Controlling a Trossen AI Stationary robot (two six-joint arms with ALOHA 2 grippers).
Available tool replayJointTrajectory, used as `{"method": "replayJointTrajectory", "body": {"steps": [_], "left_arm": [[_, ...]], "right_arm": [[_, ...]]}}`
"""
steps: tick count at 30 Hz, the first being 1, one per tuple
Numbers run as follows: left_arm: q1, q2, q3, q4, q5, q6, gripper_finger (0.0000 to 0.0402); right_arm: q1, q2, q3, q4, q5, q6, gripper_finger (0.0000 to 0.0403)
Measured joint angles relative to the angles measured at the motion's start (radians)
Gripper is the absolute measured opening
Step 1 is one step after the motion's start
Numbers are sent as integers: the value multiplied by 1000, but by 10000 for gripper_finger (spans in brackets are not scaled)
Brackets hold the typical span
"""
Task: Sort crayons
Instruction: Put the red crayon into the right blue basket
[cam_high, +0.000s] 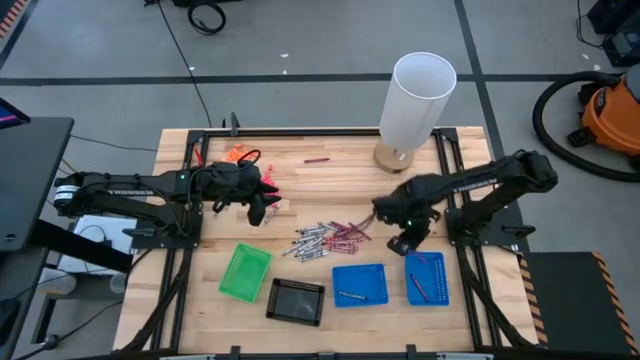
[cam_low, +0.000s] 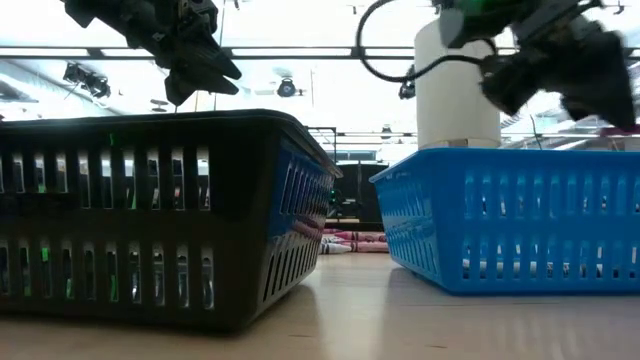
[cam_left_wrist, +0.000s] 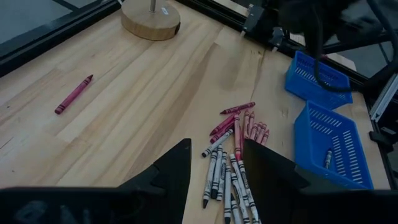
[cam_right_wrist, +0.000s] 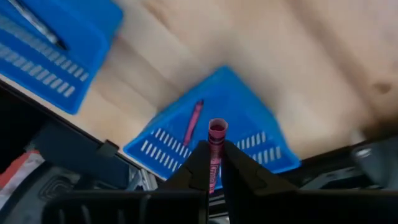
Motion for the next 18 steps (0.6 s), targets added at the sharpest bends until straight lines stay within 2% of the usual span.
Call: {"method": "replayJointTrajectory", "body": {"steps": [3, 6, 9, 15, 18], "left_arm": [[0, 0, 0, 0, 0, 0, 155], [0, 0, 0, 0, 0, 0, 155], [0, 0, 0, 0, 0, 0, 155], [0, 1, 0, -1, 0, -1, 155], [0, 1, 0, -1, 0, -1, 155]], "right_arm": [[75, -23, -71, 102, -42, 120, 30], [141, -39, -124, 201, -42, 228, 34], [180, -46, -160, 258, -44, 293, 52], [172, -56, -156, 269, -104, 307, 116], [133, -69, -102, 262, -90, 308, 129]]}}
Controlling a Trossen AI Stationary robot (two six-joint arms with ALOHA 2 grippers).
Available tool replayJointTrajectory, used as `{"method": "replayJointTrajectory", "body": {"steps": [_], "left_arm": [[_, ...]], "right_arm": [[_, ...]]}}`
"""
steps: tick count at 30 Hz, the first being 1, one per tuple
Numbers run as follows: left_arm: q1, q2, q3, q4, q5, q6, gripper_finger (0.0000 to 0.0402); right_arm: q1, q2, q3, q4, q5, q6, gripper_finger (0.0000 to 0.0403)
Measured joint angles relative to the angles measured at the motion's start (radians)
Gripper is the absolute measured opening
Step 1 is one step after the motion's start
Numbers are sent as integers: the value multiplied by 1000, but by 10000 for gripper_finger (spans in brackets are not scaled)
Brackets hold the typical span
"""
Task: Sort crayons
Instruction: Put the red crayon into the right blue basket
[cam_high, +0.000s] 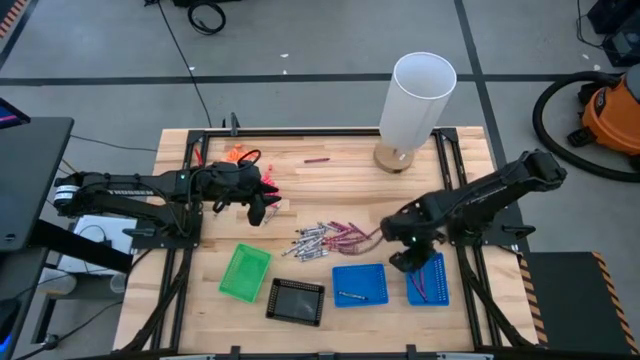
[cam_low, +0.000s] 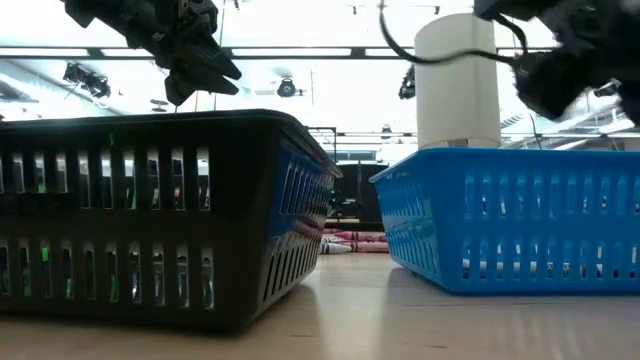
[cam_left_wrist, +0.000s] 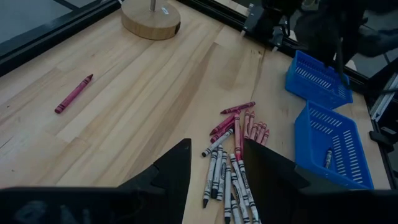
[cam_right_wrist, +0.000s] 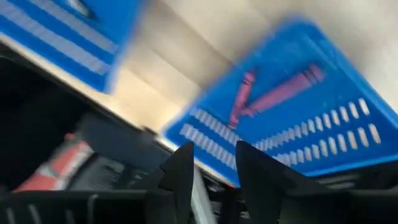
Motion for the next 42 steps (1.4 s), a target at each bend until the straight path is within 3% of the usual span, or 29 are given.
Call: {"method": "replayJointTrajectory", "body": {"steps": [7, 20, 26, 33, 42], "left_arm": [[0, 0, 0, 0, 0, 0, 155], [0, 0, 0, 0, 0, -39, 155], [0, 0, 0, -1, 0, -52, 155], [0, 0, 0, -2, 0, -54, 155], [0, 0, 0, -6, 0, -54, 155]], "right_arm": [[-62, 54, 117, -1, 200, -97, 126], [-121, 306, 148, 204, 601, -487, 132], [-155, 406, 148, 233, 623, -560, 148], [-184, 431, 132, 252, 601, -568, 149], [-193, 429, 93, 285, 577, -579, 119]]}}
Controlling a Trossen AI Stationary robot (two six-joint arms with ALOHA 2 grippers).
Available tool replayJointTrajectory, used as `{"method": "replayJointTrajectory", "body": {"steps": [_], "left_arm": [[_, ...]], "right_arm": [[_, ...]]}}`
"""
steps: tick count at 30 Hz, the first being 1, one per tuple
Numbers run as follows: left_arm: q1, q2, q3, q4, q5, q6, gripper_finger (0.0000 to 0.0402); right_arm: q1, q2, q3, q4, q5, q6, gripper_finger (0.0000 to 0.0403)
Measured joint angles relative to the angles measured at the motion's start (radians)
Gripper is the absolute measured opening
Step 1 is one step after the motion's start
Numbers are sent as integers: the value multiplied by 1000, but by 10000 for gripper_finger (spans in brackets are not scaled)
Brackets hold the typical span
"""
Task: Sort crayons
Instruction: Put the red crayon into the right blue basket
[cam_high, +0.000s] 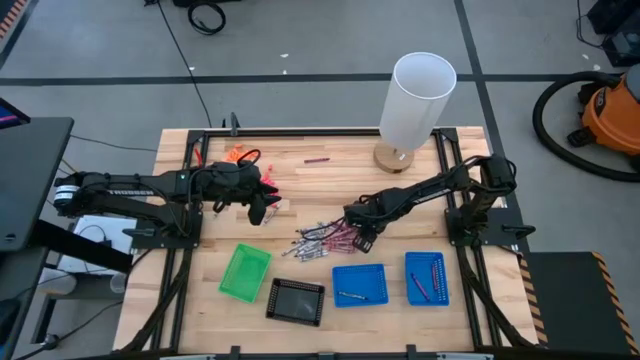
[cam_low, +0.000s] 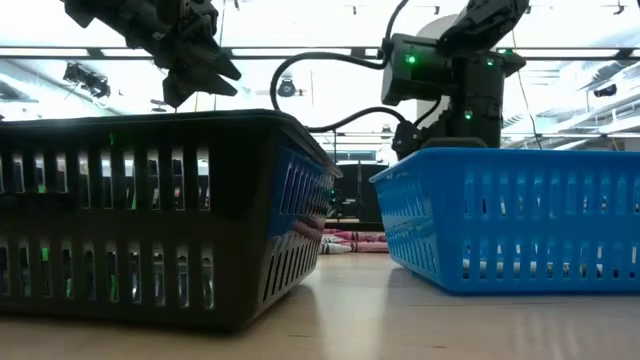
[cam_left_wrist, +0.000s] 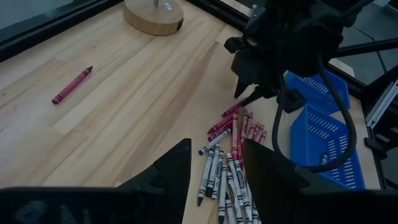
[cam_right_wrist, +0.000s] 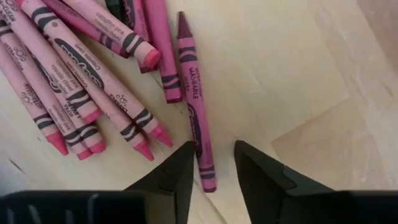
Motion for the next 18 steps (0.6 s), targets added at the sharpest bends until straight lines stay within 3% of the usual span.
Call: {"method": "replayJointTrajectory", "body": {"steps": [10, 18], "left_arm": [[0, 0, 0, 16, 0, -21, 155], [0, -3, 0, 51, 0, -36, 155]], "right_arm": [[7, 1, -1, -14, 38, 64, 25], [6, 14, 71, -126, 21, 33, 29]]}}
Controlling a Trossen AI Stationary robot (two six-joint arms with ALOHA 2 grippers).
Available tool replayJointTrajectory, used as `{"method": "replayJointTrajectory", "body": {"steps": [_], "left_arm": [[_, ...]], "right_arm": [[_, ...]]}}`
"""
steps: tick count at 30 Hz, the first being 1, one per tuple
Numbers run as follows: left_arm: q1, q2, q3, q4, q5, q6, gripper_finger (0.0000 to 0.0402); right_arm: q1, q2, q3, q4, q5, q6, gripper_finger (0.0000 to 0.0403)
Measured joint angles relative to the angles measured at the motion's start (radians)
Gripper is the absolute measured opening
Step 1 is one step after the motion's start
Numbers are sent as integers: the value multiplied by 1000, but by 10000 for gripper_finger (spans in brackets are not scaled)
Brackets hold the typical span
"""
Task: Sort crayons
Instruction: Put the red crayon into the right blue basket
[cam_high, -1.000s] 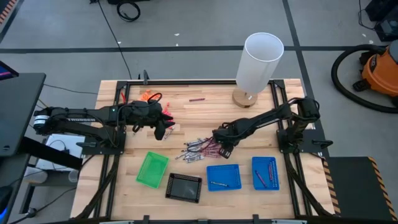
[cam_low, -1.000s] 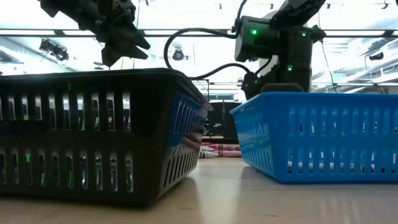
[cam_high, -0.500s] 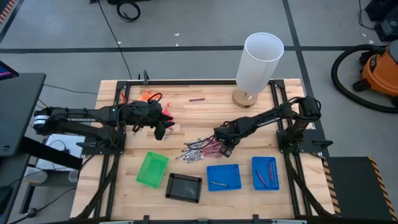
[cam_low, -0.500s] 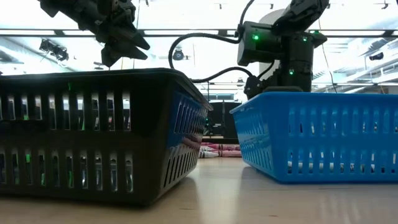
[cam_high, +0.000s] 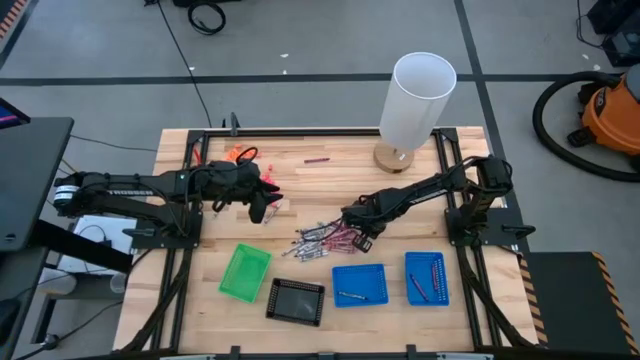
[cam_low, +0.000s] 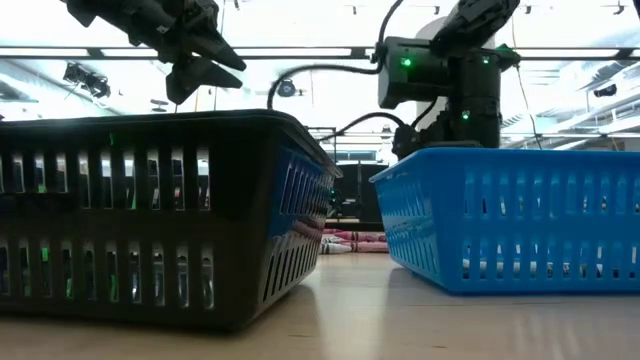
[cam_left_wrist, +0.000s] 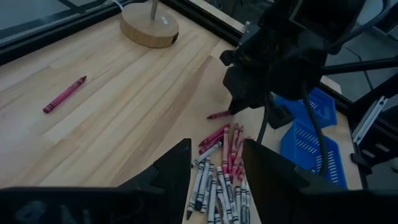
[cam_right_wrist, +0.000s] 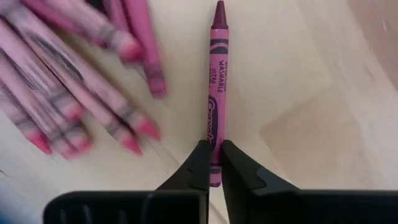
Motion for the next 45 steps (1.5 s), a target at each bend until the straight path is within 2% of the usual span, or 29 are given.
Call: {"method": "replayJointTrajectory", "body": {"steps": [10, 19, 23, 27, 32, 35, 39, 45], "left_arm": [[0, 0, 0, -11, 0, 11, 155], [3, 0, 0, -7, 0, 57, 155], [3, 0, 0, -5, -23, 106, 155], [17, 0, 0, 17, -89, 177, 155], [41, 0, 0, 116, -137, 267, 155], [62, 6, 0, 232, -137, 317, 155], [101, 25, 0, 386, -136, 361, 155], [141, 25, 0, 450, -133, 358, 155]], "right_arm": [[11, -42, 89, -86, -2, 11, 30], [82, -324, -15, -47, 101, 142, 31], [158, -422, -71, -92, 156, 308, 31], [253, -481, -111, -133, 157, 509, 31], [385, -498, -129, -135, 107, 750, 31], [460, -498, -132, -136, 53, 905, 31], [583, -498, -132, -88, 50, 1125, 31], [767, -498, -132, -80, 34, 1426, 31]]}}
